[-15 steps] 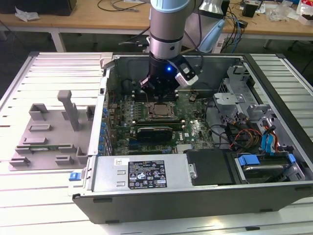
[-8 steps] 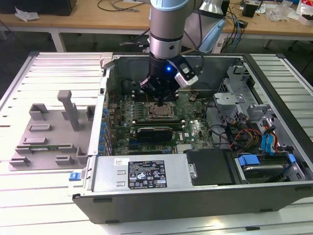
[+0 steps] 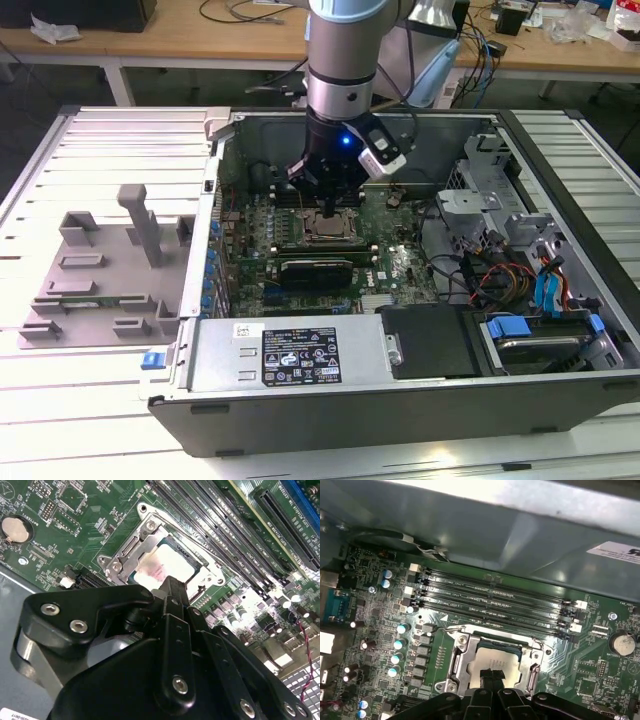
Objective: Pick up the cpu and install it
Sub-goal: 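Close the cpu cover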
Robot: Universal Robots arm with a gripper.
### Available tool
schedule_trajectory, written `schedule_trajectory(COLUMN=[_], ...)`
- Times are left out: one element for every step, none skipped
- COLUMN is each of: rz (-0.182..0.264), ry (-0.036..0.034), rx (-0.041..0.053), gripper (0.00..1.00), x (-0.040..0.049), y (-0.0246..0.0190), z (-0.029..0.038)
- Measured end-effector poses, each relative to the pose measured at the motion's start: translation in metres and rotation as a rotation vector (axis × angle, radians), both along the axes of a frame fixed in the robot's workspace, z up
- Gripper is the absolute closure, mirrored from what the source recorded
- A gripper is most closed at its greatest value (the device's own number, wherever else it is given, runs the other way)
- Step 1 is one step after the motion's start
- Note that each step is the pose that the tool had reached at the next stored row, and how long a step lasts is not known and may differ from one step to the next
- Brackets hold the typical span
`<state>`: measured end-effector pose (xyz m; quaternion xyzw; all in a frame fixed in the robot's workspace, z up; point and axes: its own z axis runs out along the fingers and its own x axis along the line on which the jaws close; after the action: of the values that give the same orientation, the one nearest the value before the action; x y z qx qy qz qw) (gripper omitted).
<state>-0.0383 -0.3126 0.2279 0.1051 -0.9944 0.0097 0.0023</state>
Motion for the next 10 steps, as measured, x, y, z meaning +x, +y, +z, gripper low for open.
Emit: schedule_trajectory(rz=[0.0,-0.001,-0.005,-0.009,-0.025,-0.043,-0.056,-0.075,-0.09,-0.103], ry=[0.0,0.0,0.0001,0.0,0.0,0.0,0.0,0.0001,0.0,0.0001], rx=[0.0,-0.0001,-0.0006,-0.0011,-0.0017,-0.0019,-0.0019,-0.002,-0.002,-0.0021], gripper=[0.89,0.89,0.89,0.89,0.89,0.89,0.89,0.89,0.89,0.89], x=[0.0,0.0,0.0,0.0,-0.0001,-0.0001,0.0,0.0,0.0,-0.0003], y=[-0.0018,-0.0038,-0.0047,-0.0051,-0.0052,-0.0052,-0.0052,-0.0052,-0.0052,-0.0052], z=[-0.0001,-0.0002,-0.0004,-0.0006,-0.0012,-0.0018,-0.0023,-0.003,-0.0037,-0.0049])
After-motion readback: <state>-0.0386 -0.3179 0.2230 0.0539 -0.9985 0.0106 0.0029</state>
